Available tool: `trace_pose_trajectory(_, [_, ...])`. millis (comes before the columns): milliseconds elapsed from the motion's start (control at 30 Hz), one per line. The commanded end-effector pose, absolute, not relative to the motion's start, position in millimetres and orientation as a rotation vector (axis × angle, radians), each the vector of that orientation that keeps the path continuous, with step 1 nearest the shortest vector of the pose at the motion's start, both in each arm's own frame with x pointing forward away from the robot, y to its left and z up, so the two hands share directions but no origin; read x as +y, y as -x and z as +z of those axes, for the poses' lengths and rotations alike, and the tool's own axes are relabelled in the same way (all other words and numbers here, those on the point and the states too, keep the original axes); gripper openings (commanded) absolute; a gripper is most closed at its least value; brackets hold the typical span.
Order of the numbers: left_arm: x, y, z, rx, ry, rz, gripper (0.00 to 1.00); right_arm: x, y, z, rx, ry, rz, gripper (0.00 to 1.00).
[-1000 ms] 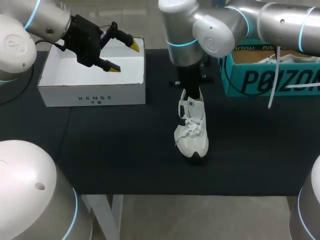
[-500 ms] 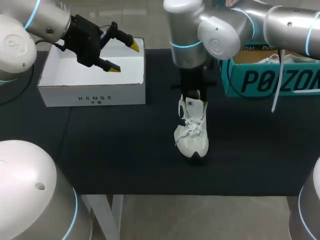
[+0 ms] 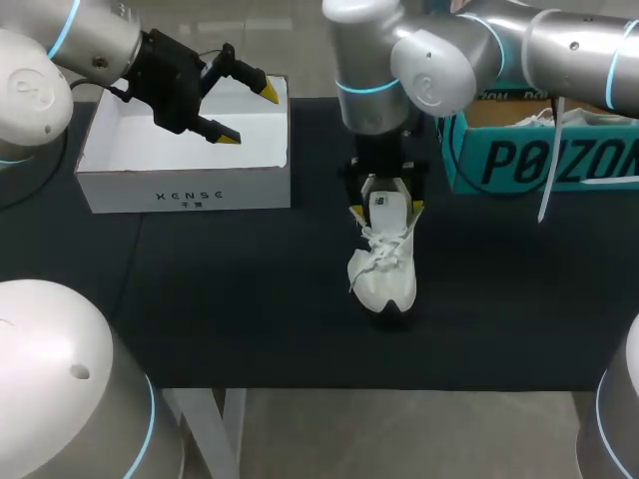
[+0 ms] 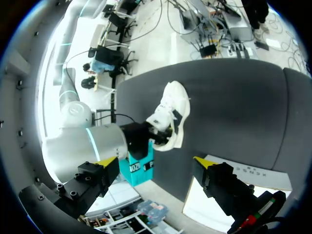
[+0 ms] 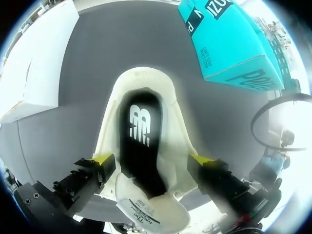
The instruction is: Take the shoe out of the shoebox, open the shoe tongue, remove and reinsert the insole, then place the shoe into the shoebox
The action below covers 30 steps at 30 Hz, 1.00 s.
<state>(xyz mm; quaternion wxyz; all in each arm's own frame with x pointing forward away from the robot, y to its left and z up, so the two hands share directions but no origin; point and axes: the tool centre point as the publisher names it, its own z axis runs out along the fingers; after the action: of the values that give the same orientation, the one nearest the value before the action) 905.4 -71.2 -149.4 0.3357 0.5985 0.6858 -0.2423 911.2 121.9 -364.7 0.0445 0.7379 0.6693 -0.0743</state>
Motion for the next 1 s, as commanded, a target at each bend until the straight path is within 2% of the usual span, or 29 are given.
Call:
trace_pose_trajectory(33, [-71.3, -905.3, -149.5, 1.79, -1.562, -0.628, 1.0, 123.4, -910.4, -363.3, 2.045, -2.249, -0.229, 1.0])
trace_pose_trajectory(1000, [-71.3, -905.3, -149.5, 1.79, -1.562, -0.628, 1.0, 129.2, -884.3, -341.6, 2.044, -2.202, -0.287, 1.0])
